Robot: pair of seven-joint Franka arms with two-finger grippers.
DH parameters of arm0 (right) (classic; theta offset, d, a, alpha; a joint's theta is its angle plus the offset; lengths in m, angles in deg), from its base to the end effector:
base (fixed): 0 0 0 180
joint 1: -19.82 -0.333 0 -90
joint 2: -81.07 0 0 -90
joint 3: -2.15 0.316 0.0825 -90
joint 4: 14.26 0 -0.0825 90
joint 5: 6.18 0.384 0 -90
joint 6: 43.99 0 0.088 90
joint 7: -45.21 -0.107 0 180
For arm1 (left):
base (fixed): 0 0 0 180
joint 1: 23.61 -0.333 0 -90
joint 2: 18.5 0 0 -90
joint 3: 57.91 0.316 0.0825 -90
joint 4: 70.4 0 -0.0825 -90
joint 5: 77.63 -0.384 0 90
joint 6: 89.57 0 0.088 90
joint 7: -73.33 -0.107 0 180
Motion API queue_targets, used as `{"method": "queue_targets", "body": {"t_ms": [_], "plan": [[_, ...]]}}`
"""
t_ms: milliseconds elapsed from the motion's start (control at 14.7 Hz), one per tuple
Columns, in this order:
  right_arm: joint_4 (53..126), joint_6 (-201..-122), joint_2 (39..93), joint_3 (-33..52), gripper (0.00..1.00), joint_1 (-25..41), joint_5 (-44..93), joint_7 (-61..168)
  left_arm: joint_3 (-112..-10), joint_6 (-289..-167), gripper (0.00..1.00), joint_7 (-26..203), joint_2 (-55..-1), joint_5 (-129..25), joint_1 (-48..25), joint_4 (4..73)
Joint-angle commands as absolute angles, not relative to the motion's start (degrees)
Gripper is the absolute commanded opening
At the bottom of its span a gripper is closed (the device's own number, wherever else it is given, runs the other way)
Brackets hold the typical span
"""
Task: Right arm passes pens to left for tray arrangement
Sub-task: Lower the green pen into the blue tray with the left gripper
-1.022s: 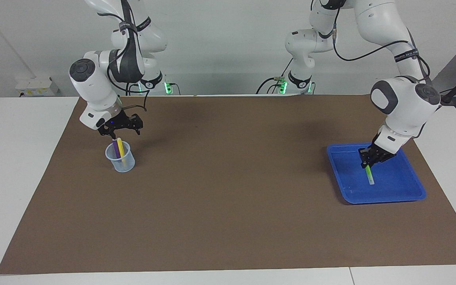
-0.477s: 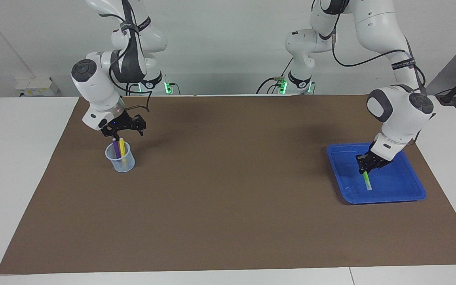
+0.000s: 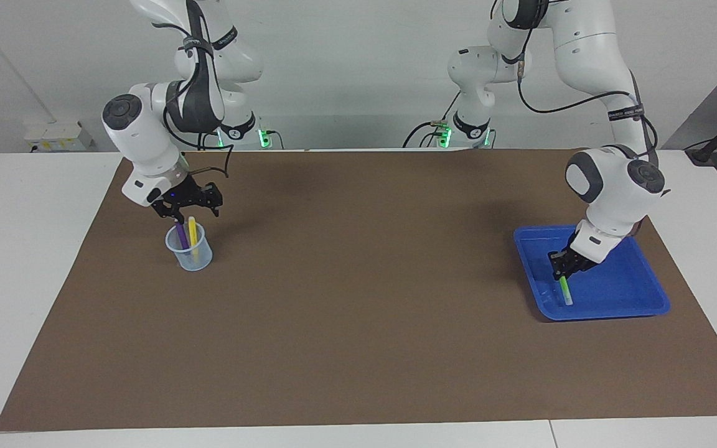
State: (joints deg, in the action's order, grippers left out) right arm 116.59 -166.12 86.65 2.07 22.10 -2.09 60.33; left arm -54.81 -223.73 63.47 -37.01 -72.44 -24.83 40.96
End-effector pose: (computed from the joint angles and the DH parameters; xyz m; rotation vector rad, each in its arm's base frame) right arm 0.4943 -0.0172 0.3896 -3.0608 -0.2810 0.0693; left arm 0.6204 0.0439 0.3238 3.0979 -0.0611 0.1261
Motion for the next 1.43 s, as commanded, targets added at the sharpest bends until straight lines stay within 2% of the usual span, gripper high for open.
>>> {"method": "queue_targets", "body": {"t_ms": [0, 341, 681, 1022, 1158, 1295, 1363], "plan": [[117.0, -167.3, 86.6, 2.6, 0.76, 22.9, -1.2, 61.9, -54.3, -225.4, 0.00, 64.0, -37.2, -72.7, -24.4, 41.7], [117.0, -167.3, 86.6, 2.5, 0.38, 23.9, -1.2, 64.1, -54.1, -226.2, 0.00, 63.6, -37.4, -72.7, -24.4, 42.0], [117.0, -167.4, 86.6, 2.5, 0.34, 26.0, -1.2, 67.6, -54.1, -226.2, 0.01, 63.6, -37.4, -72.7, -24.4, 42.0], [117.1, -168.2, 86.3, 2.5, 0.34, 26.0, -1.2, 67.8, -54.1, -226.3, 0.03, 63.6, -37.5, -72.7, -24.4, 41.9], [117.1, -168.4, 86.3, 2.5, 0.34, 26.0, -1.2, 67.8, -54.1, -226.7, 0.19, 63.7, -37.6, -72.7, -24.4, 41.8], [117.2, -168.5, 86.3, 2.5, 0.32, 26.0, -1.2, 67.7, -54.1, -226.8, 0.41, 63.7, -37.6, -72.7, -24.4, 41.8], [117.2, -168.5, 86.3, 2.5, 0.23, 26.0, -1.2, 67.7, -54.1, -226.8, 0.47, 63.6, -37.6, -72.7, -24.4, 41.8]]}}
